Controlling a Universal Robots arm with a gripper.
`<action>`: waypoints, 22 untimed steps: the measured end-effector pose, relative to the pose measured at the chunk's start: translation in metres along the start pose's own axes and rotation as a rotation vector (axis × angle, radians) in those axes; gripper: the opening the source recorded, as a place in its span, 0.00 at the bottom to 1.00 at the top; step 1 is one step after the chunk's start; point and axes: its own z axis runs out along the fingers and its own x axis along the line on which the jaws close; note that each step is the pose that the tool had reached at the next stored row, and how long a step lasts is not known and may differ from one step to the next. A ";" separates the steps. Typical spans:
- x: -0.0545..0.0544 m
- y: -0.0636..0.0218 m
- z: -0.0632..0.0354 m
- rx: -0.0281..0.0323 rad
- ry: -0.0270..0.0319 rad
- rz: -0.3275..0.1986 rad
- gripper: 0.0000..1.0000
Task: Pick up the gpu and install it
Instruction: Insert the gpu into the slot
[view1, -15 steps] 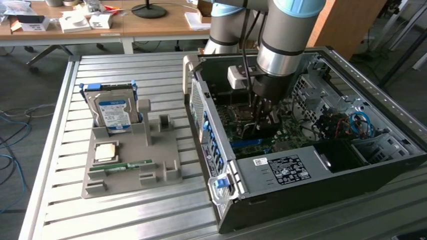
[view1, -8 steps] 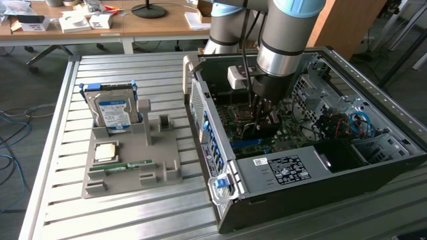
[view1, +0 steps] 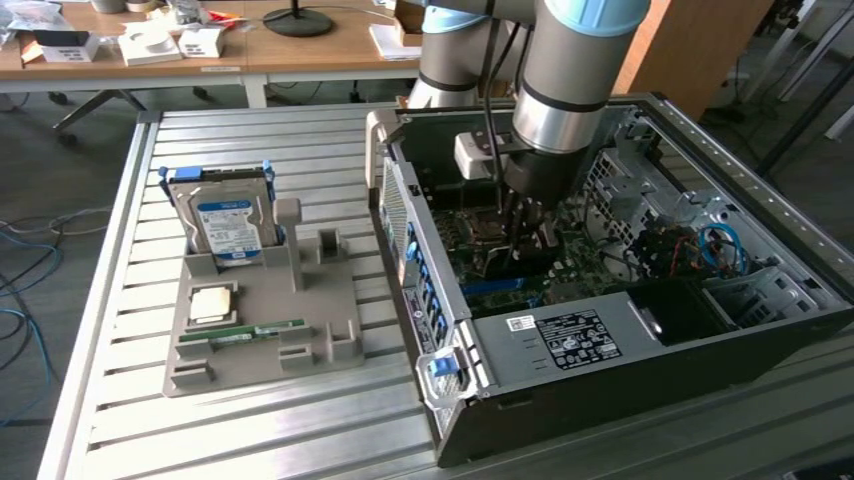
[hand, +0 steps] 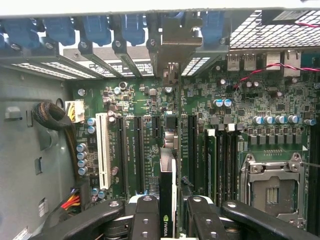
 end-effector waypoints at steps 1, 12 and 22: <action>0.000 0.0000 0.0001 0.0004 -0.0001 -0.001 0.26; 0.000 0.0011 0.0005 0.0051 -0.0006 -0.006 0.26; -0.001 0.0017 0.0006 0.0058 -0.0006 -0.006 0.26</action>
